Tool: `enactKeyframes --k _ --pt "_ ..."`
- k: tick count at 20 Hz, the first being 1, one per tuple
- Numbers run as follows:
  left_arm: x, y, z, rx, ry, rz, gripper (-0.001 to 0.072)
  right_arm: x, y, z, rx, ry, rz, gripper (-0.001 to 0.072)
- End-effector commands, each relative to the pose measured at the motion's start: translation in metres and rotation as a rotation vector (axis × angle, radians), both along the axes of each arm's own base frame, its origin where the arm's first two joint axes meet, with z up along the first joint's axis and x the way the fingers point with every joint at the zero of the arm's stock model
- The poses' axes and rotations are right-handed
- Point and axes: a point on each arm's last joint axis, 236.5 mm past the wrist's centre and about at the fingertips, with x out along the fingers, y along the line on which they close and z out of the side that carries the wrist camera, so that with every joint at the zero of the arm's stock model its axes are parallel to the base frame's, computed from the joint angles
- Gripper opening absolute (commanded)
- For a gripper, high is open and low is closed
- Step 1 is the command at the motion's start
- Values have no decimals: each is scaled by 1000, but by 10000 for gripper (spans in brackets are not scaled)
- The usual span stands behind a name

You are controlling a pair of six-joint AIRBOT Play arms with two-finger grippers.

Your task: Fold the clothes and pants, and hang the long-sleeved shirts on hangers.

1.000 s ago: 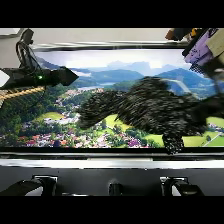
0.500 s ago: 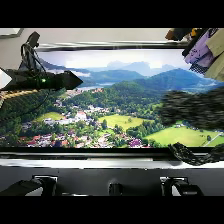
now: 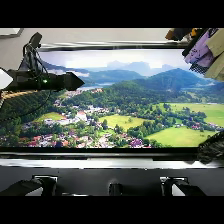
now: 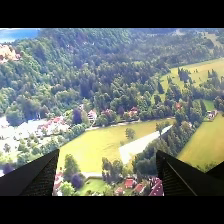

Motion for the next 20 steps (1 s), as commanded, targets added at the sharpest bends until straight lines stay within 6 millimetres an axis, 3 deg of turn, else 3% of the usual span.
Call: enactKeyframes --k 1,6,10,13,20 --pt "0 0 0 0 -1 0 668 4 -27 30 -54 -111 -38 36" --pt "0 0 -1 1 3 0 668 -12 -48 63 -174 -211 -70 36" --pt "1 -1 -6 3 14 0 668 -2 -41 96 -305 -246 2 36" --pt "2 -1 -8 5 19 -1 668 -10 -42 107 -361 -249 -39 36" --pt "2 -1 -9 5 19 0 668 -58 -109 78 -227 -357 -141 36"
